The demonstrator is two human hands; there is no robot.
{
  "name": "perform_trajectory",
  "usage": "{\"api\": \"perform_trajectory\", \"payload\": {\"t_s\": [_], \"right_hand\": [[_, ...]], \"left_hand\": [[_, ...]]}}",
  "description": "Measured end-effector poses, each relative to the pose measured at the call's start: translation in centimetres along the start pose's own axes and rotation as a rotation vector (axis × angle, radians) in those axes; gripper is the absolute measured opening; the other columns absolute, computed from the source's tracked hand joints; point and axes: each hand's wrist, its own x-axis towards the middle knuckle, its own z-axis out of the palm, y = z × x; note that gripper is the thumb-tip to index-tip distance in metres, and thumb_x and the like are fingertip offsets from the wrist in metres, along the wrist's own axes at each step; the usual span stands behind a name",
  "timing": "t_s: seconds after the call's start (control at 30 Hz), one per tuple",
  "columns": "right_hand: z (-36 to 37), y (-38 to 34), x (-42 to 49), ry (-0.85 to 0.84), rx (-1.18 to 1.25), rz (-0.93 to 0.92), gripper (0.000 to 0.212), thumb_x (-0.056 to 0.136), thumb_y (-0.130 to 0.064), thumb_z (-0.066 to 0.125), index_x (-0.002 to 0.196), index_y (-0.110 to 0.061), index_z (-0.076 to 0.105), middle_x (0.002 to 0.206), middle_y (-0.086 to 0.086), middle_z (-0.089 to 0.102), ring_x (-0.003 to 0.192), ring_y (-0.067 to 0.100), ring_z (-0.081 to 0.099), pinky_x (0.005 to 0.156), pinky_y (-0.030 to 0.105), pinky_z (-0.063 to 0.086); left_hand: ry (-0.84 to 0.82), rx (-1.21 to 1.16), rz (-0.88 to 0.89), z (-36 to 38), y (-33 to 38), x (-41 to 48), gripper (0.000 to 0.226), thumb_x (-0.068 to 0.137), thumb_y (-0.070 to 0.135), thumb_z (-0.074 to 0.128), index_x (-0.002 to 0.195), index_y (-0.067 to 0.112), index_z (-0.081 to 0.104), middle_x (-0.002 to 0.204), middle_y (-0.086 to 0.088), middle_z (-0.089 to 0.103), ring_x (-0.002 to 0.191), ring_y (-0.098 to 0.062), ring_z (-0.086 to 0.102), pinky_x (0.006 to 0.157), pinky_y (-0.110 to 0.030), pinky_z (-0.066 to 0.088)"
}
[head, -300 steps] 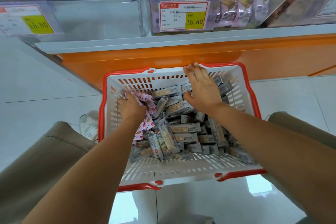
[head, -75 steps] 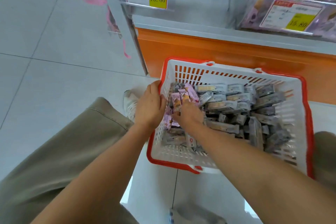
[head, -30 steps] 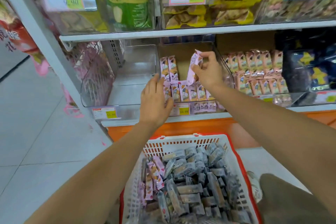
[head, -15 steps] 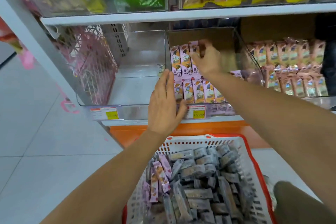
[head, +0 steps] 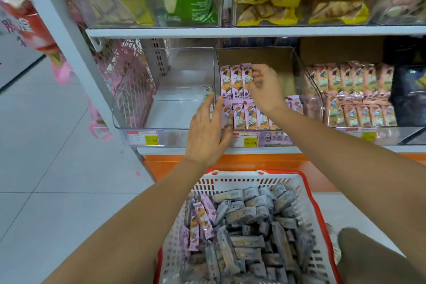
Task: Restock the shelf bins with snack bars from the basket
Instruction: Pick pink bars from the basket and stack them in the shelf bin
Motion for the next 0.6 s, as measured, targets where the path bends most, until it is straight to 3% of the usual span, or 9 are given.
{"api": "perform_trajectory", "payload": {"t_s": [0.1,0.23,0.33,0.43,0.53,0.6], "right_hand": [[-0.6,-2.6,-4.0,0.031,0.221,-0.135,0.028,0.091,-0.006,0.049,0.116,-0.012,0.061,0.100,0.004,0.060,0.074,0.000,0.052,0.070,0.019,0.046],[0.5,-3.9,-10.7,-0.137,0.320,-0.196,0.021,0.094,-0.006,0.046,0.094,-0.015,0.065,0.068,0.015,0.061,0.053,0.012,0.049,0.051,0.027,0.038],[3.0,-2.5,-14.8,-0.274,0.267,-0.154,0.021,0.093,-0.005,0.049,0.090,-0.016,0.066,0.061,0.005,0.062,0.053,0.022,0.057,0.053,0.034,0.046],[6.4,-0.1,-17.9,-0.452,0.134,-0.028,0.017,0.093,-0.008,0.052,0.093,-0.018,0.066,0.073,-0.002,0.066,0.070,0.022,0.065,0.068,0.041,0.055],[9.7,2.8,-20.6,-0.757,-0.061,0.151,0.014,0.098,-0.019,0.051,0.099,-0.013,0.063,0.087,-0.001,0.062,0.085,0.025,0.062,0.079,0.040,0.051],[11.6,4.5,-22.8,-0.973,-0.194,0.246,0.018,0.099,-0.022,0.049,0.089,-0.009,0.057,0.078,0.004,0.053,0.071,0.023,0.052,0.073,0.037,0.044]], "left_hand": [[0.087,0.014,0.013,-1.5,-0.6,-1.9,0.051,0.089,0.023,0.050,0.137,0.008,0.045,0.143,-0.016,0.040,0.129,-0.031,0.041,0.104,-0.043,0.036],[0.182,0.043,-0.015,-2.8,-2.3,-6.1,0.036,0.081,0.010,0.055,0.117,0.007,0.057,0.114,-0.012,0.052,0.103,-0.028,0.049,0.085,-0.039,0.041],[0.101,0.068,-0.124,-2.2,-4.4,-10.0,0.032,0.078,0.017,0.049,0.108,0.010,0.061,0.107,-0.011,0.054,0.095,-0.030,0.051,0.077,-0.039,0.038],[-0.049,0.088,-0.263,-0.7,-6.3,-14.1,0.027,0.084,0.017,0.056,0.110,0.009,0.060,0.110,-0.013,0.055,0.099,-0.033,0.051,0.078,-0.037,0.035],[-0.240,0.121,-0.458,1.4,-7.5,-17.4,0.039,0.093,0.024,0.054,0.130,0.010,0.052,0.129,-0.011,0.050,0.116,-0.029,0.047,0.095,-0.037,0.036],[-0.347,0.108,-0.578,2.9,-8.3,-19.1,0.050,0.095,0.027,0.053,0.140,0.010,0.041,0.141,-0.012,0.043,0.126,-0.029,0.042,0.104,-0.040,0.035]]}}
